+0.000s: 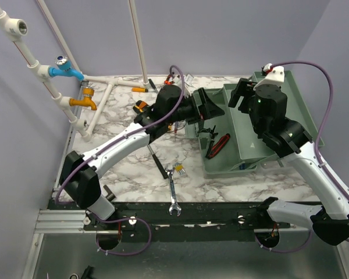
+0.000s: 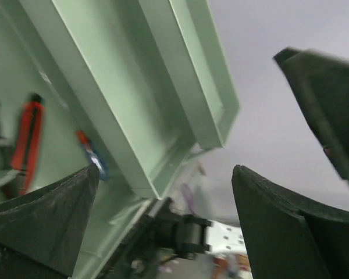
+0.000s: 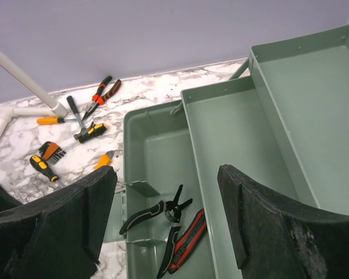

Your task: Pack the tool kit

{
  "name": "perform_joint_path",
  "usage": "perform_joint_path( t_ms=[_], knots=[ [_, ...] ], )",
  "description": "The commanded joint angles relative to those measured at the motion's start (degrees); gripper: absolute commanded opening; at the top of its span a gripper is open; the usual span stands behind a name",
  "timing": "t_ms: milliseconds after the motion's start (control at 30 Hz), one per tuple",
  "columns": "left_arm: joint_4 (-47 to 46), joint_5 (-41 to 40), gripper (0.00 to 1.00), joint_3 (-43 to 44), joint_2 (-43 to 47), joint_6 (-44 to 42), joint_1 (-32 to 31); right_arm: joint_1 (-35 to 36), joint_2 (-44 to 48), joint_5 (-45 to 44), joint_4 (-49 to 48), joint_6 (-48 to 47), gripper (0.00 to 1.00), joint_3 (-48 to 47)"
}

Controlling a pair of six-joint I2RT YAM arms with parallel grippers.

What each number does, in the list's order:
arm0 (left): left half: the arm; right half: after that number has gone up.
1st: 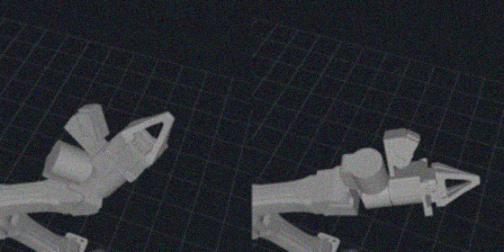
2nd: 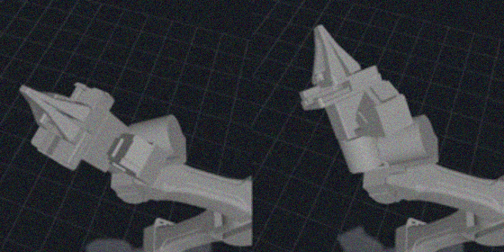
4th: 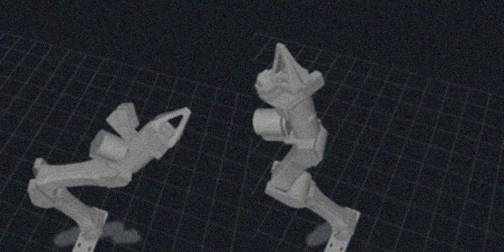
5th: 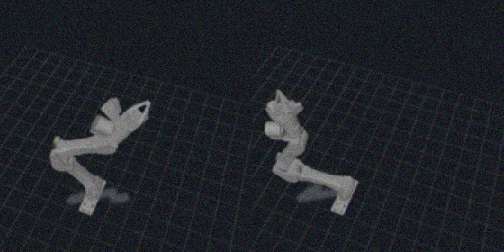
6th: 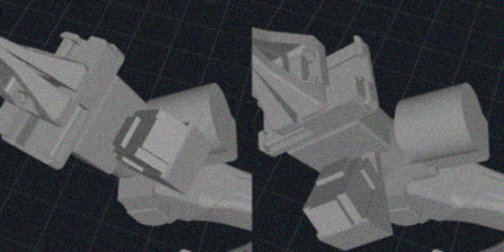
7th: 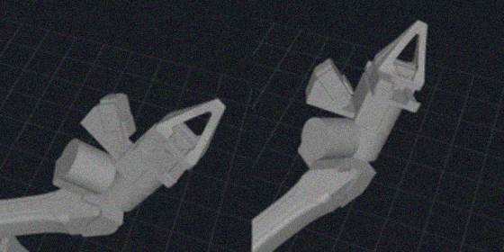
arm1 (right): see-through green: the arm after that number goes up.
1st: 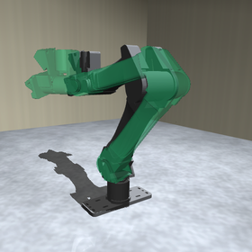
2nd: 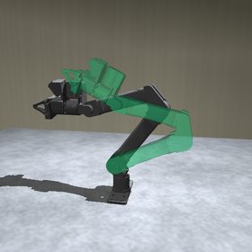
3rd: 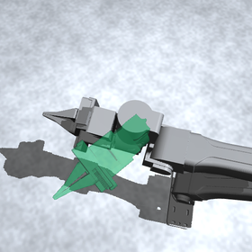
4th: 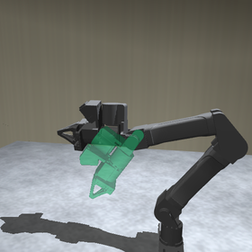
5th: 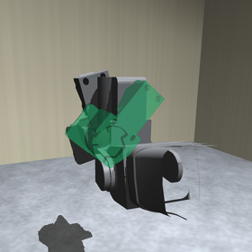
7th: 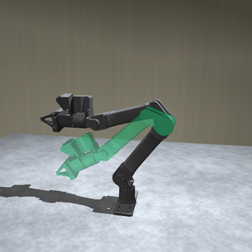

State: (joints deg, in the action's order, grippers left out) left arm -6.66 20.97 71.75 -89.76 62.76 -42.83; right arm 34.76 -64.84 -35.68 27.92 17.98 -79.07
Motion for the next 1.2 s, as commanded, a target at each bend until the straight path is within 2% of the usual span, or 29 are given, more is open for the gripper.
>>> perform_joint_path(
  t_ms=[0, 200, 267, 333, 433, 500, 600, 700, 767, 867, 1000, 1167],
  knots=[
    [32.83, -13.99, 0.98, 15.22, 0.13, -26.6, 0.55, -0.33, 0.68, 0.02, -0.92, 0.16, 0.79, 1.06],
    [50.35, -34.23, 0.99, 27.61, -7.51, -40.16, 0.64, -0.31, 0.5, 0.39, -0.85, 0.13, 0.79, 0.8],
    [53.03, -40.92, 0.98, 29.07, -9.89, -43.05, 0.81, -0.31, 0.5, 0.45, -0.85, -0.01, 0.79, 0.78],
    [53.75, -43.09, 0.99, 29.52, -11.88, -45.11, 1.65, -0.29, 0.46, 0.36, -0.85, -0.19, 0.79, 0.76],
    [53.94, -39.7, 0.99, 29.53, -14.07, -46.08, 3.48, -0.31, -0.53, 3.21, -0.47, -0.97, 0.76, 0.84],
    [53.41, -39.28, 0.99, 28.47, -14.18, -44.8, 4.71, -0.32, -4.33, 6.56, 2.35, -0.9, 0.76, -0.28],
    [48.87, -35.03, 0.98, 23.73, -11.47, -44.04, 7.44, -0.31, -11.97, 10.84, 6.24, 0.83, 0.76, -1.7],
    [43.85, -30.15, 0.98, 18.33, -9.47, -46.24, 10.32, -0.31, -16.71, 15.4, 5.65, 2.62, 0.76, -1.27],
    [42.1, -29.69, 0.98, 16.24, -9.59, -47.54, 11.54, -0.31, -19.48, 18.04, 5.22, 4.46, 0.76, -1.5],
    [39.75, -25.88, 0.98, 14.17, -11.07, -48.53, 13.47, -0.31, -24.65, 15.88, 8.54, 12.44, 0.77, -3.78],
    [33.94, -21.67, 0.99, 10.43, -12.02, -52.07, 14.09, -0.35, -29.57, 19.02, 11.71, 21.56, 0.78, -5.15],
    [34.14, -19.33, 0.98, 13.57, -17.49, -53.45, 14.24, -0.22, -31.9, 19.33, 13.34, 27.81, 0.72, -4.55]
  ],
)
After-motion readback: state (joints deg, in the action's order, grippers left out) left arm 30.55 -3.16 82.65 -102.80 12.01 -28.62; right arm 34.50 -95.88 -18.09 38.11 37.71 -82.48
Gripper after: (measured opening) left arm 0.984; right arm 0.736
